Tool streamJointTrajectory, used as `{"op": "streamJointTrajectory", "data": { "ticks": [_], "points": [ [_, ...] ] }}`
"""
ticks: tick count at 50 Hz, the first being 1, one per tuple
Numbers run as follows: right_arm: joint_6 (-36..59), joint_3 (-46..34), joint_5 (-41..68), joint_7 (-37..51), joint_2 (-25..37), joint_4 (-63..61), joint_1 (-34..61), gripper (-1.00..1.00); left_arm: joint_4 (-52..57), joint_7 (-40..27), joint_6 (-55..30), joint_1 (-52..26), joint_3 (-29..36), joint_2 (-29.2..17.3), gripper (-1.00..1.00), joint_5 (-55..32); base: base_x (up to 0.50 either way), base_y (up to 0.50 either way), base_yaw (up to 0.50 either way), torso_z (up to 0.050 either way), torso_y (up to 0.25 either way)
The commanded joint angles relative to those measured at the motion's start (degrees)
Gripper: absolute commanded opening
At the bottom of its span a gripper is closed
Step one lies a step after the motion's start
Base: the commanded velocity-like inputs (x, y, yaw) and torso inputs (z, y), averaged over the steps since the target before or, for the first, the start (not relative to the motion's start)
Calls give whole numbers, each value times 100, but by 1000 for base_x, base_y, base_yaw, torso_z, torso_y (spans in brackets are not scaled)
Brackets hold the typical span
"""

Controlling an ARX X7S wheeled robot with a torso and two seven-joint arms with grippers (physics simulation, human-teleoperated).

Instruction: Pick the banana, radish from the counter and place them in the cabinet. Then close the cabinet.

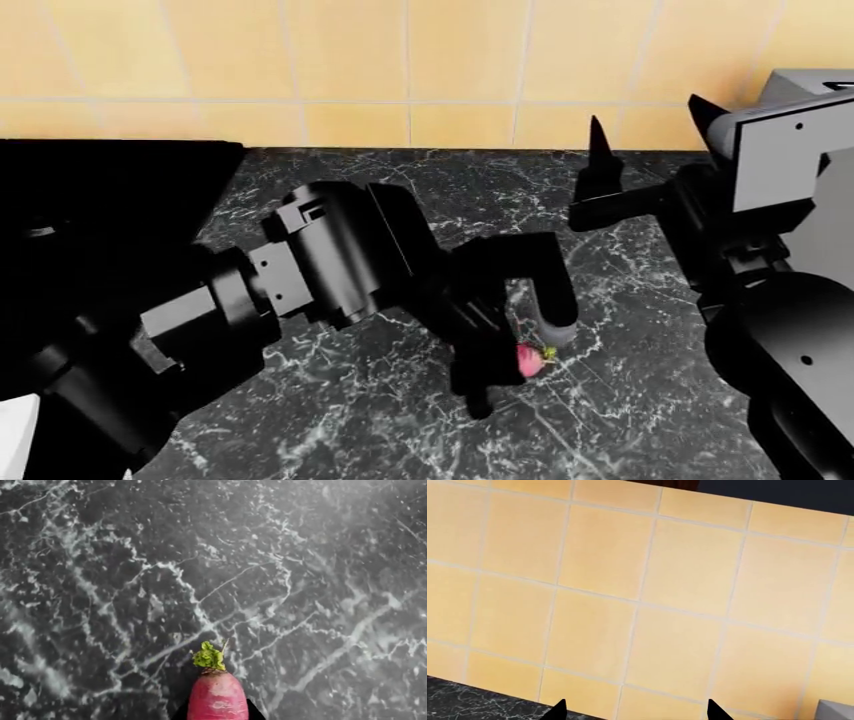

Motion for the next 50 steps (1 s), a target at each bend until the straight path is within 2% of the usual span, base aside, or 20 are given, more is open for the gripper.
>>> {"op": "streamJointTrajectory", "data": {
  "ticks": [1,8,15,26,39,50],
  "points": [
    [37,89,74,45,52,-104,-53,100,615,-137,-279,-95,108,-301,-100,-2,0,0,0,0,0],
    [126,181,162,104,98,-219,-58,100,1226,-257,-472,-382,-96,-718,-100,-151,0,0,0,0,0],
    [195,310,242,168,166,-320,-90,100,1840,-350,-709,-786,-570,-1310,-100,-475,0,0,0,0,0],
    [268,272,294,210,159,-421,-90,100,2284,-463,-945,-1320,-1382,-1949,-100,-989,0,0,0,0,0],
    [233,125,284,188,97,-469,-109,100,2297,-610,-1078,-2174,-2311,-2270,-100,-1383,0,0,0,0,0],
    [251,103,319,201,100,-536,-112,100,2341,-631,-1245,-2991,-2725,-2435,-100,-1475,0,0,0,0,0]
  ]
}}
